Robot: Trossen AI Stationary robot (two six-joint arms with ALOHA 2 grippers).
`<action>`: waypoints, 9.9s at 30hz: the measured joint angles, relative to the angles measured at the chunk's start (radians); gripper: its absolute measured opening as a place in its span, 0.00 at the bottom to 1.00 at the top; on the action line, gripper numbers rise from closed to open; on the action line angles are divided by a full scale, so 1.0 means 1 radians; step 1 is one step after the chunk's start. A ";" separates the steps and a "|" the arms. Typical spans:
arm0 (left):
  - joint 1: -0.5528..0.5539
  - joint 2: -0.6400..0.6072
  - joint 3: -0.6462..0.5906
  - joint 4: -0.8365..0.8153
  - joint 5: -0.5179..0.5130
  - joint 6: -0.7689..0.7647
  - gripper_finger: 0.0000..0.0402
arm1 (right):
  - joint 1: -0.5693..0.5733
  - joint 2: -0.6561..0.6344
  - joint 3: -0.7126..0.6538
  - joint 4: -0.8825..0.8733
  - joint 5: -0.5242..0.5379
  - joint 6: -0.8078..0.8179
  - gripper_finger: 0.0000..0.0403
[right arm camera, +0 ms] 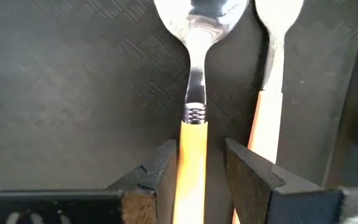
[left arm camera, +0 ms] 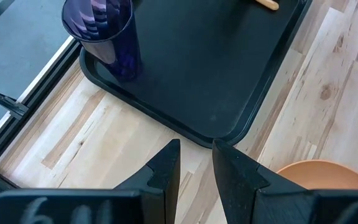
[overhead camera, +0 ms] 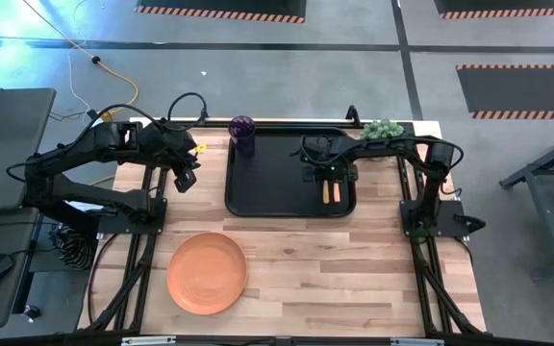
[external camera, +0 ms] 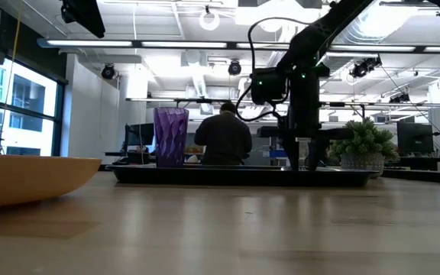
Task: Pick and place plate/cup/fork/spoon on tray
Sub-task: Put the orange plate to the left of the brown spoon on the tray, then return to Home Position
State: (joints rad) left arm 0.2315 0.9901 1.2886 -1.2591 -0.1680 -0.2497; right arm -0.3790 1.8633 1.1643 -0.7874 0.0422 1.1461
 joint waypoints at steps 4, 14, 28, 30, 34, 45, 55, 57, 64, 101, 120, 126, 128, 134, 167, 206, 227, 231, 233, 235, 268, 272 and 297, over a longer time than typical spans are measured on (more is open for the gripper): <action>0.000 0.000 0.000 0.000 0.000 0.000 0.21 | 0.000 0.000 0.019 -0.017 0.005 -0.012 0.31; 0.000 0.000 0.000 0.000 0.000 0.000 0.21 | 0.002 0.000 0.028 -0.010 -0.033 -0.018 0.31; 0.000 0.000 0.000 0.001 0.000 0.005 0.21 | 0.061 -0.054 0.157 -0.180 0.061 0.022 0.31; 0.000 0.000 0.000 0.000 0.000 0.017 0.21 | 0.074 -0.054 0.199 -0.206 0.061 0.008 0.31; 0.000 0.000 0.000 0.000 -0.001 0.016 0.21 | 0.118 -0.054 0.278 -0.241 0.097 0.009 0.31; 0.000 0.000 0.000 -0.002 -0.002 0.016 0.28 | 0.293 -0.054 0.493 -0.345 0.259 0.094 0.31; -0.012 0.000 0.000 -0.021 0.064 -0.036 0.42 | 0.512 -0.054 0.585 -0.347 0.378 0.237 0.31; -0.029 0.000 0.000 -0.038 0.079 -0.045 0.42 | 0.553 -0.054 0.595 -0.346 0.406 0.267 0.31; -0.123 0.000 0.000 -0.091 0.080 -0.138 0.40 | 0.664 -0.053 0.630 -0.346 0.492 0.337 0.31; -0.655 0.002 -0.611 0.481 -0.026 -0.423 0.40 | 0.739 -0.053 1.161 -0.785 0.645 -0.055 0.31; -0.661 0.203 -0.671 0.554 -0.052 -0.472 0.40 | 0.739 -0.053 1.161 -0.784 0.642 -0.074 0.31; -0.661 0.268 -0.671 0.563 -0.051 -0.464 0.40 | 0.739 -0.053 1.161 -0.784 0.643 -0.074 0.31; -0.661 0.286 -0.671 0.574 -0.046 -0.461 0.40 | 0.739 -0.053 1.161 -0.784 0.643 -0.074 0.31; -0.660 0.338 -0.671 0.614 -0.012 -0.444 0.40 | 0.739 -0.053 1.161 -0.784 0.643 -0.074 0.31; -0.628 0.316 -0.656 0.754 0.072 -0.848 0.00 | 0.739 -0.053 1.161 -0.783 0.643 -0.074 0.31; -0.041 0.451 -0.546 1.044 -0.006 -1.013 0.00 | 0.739 -0.053 1.161 -0.784 0.639 -0.177 0.31; 0.020 0.648 -0.325 0.840 -0.050 -0.917 0.00 | 0.739 -0.053 1.161 -0.784 0.614 -0.257 0.31; 0.041 0.648 -0.325 0.822 -0.044 -0.917 0.00 | 0.739 -0.053 1.161 -0.784 0.612 -0.257 0.31; 0.054 0.648 -0.325 0.823 -0.044 -0.919 0.00 | 0.739 -0.053 1.161 -0.784 0.612 -0.257 0.31; 0.067 0.648 -0.325 0.827 -0.038 -0.915 0.00 | 0.739 -0.053 1.161 -0.783 0.612 -0.258 0.31; 0.115 0.648 -0.326 0.830 -0.010 -0.873 0.07 | 0.739 -0.053 1.161 -0.784 0.596 -0.258 0.31; 0.115 0.648 -0.326 0.830 -0.010 -0.873 0.08 | 0.739 -0.053 1.161 -0.784 0.596 -0.258 0.31; 0.108 0.557 -0.326 0.822 0.034 -0.762 0.08 | 0.736 -0.053 1.161 -0.782 0.596 -0.264 0.31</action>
State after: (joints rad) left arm 0.3393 1.5473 0.9630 -0.4370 -0.1337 -1.0117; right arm 0.3573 1.8107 2.3249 -1.5696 0.6383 0.8818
